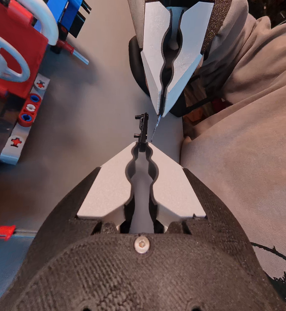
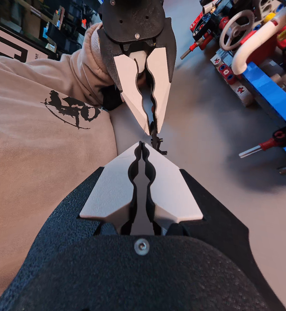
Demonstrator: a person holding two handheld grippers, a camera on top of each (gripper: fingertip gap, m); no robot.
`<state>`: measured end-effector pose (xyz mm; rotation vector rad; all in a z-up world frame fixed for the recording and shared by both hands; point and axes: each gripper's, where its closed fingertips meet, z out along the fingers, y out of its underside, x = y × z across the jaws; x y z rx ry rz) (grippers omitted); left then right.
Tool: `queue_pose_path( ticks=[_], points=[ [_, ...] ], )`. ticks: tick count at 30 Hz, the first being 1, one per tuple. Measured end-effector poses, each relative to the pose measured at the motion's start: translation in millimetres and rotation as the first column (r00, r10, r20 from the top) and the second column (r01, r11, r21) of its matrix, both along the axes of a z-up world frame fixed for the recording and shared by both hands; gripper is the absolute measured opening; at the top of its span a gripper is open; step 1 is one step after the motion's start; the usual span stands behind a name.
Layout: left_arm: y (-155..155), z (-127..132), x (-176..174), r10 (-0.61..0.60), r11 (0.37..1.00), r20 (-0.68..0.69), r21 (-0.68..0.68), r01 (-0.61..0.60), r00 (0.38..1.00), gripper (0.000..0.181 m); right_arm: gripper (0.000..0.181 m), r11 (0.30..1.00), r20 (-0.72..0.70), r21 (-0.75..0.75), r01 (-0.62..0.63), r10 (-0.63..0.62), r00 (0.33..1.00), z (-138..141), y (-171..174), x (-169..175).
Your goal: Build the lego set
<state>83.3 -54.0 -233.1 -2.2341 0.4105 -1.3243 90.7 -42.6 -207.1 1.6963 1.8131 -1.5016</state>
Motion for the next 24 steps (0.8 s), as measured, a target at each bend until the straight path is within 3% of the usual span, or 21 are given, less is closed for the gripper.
queue_pose_path(
  ticks=[24],
  points=[
    [1.9,-1.6,-1.8,0.001,1.0,0.018,-0.022,-0.001,1.0,0.005,0.0,0.992,0.013,-0.082,0.094,-0.094,0.996,-8.8,3.5,0.0]
  ],
)
